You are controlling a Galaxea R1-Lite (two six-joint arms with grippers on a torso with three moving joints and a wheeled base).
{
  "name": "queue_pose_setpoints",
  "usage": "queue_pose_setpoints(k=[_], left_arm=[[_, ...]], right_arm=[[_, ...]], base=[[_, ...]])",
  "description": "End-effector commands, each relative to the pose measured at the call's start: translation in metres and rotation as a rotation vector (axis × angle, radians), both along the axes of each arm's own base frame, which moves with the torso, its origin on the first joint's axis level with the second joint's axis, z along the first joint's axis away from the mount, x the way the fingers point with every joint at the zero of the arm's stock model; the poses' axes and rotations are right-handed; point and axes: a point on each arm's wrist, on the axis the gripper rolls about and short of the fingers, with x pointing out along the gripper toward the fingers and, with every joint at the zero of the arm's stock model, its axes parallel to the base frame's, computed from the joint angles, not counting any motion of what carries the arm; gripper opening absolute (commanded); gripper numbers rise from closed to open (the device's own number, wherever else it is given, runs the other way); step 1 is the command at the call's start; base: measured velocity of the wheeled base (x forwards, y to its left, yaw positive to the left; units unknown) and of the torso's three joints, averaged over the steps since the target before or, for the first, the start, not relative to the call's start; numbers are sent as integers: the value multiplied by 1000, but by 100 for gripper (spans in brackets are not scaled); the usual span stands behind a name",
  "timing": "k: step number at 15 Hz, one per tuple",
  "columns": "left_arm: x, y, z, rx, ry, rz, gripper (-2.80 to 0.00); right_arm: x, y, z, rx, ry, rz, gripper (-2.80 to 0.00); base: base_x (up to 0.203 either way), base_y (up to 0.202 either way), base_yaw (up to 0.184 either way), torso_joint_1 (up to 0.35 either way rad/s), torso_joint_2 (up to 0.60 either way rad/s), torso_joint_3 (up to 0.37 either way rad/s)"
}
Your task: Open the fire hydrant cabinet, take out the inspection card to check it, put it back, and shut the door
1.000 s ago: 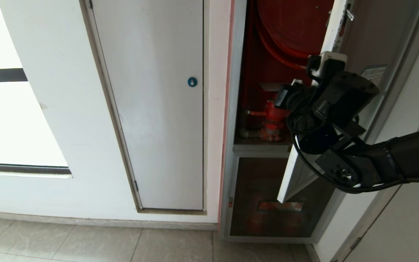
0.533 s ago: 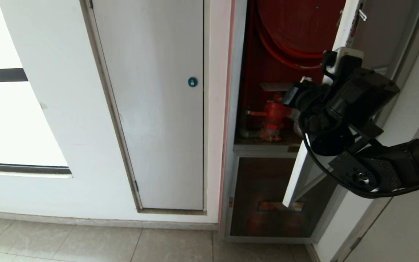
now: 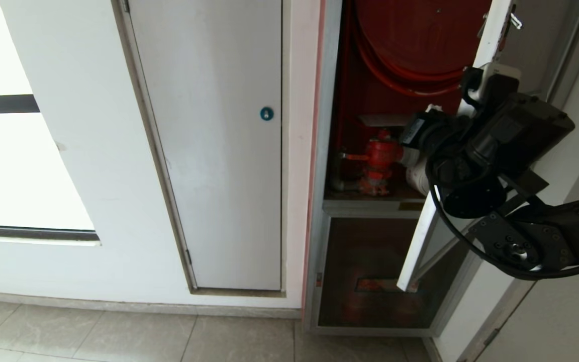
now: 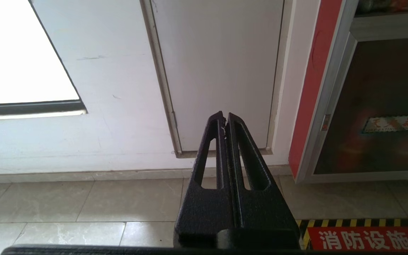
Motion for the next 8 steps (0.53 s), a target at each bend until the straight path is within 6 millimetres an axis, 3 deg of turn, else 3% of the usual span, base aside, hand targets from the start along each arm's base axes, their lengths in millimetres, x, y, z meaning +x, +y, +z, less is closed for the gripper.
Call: queue_pose_setpoints(k=[1,8], left_arm=[[1,0,-3,1,12,0,-280],[1,0,-3,1,12,0,-280]], right_arm=[[-5,-7,6,9,-21,-18,-280],[-20,-23,4,1,-3,-44,-280]], base=[[0,0,0,0,0,0],[0,0,0,0,0,0]])
